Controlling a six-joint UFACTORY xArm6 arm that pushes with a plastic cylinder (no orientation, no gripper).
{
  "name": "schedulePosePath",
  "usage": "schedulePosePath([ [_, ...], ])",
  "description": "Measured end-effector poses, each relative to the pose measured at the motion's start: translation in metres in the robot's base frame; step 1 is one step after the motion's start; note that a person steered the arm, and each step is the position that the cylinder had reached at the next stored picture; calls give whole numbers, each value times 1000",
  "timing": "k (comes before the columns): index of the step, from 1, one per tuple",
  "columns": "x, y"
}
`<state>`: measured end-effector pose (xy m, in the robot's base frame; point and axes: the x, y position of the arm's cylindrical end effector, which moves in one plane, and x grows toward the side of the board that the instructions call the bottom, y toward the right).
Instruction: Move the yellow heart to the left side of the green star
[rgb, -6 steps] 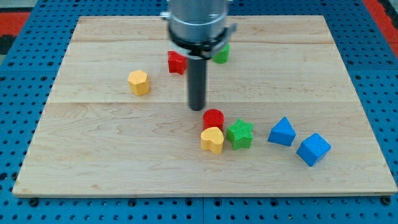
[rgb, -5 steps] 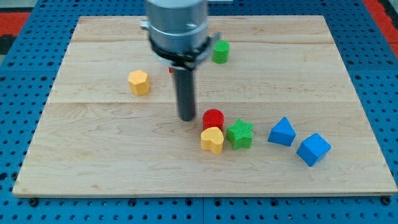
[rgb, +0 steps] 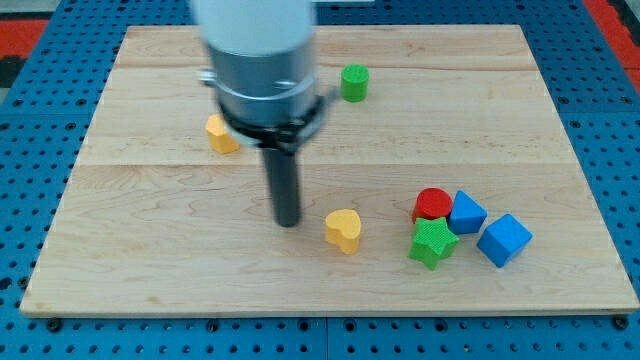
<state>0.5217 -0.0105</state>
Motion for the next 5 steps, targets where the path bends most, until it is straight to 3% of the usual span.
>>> schedulePosePath([
  [2, 25, -28],
  [3, 31, -1],
  [4, 4, 59],
  [5, 9, -9],
])
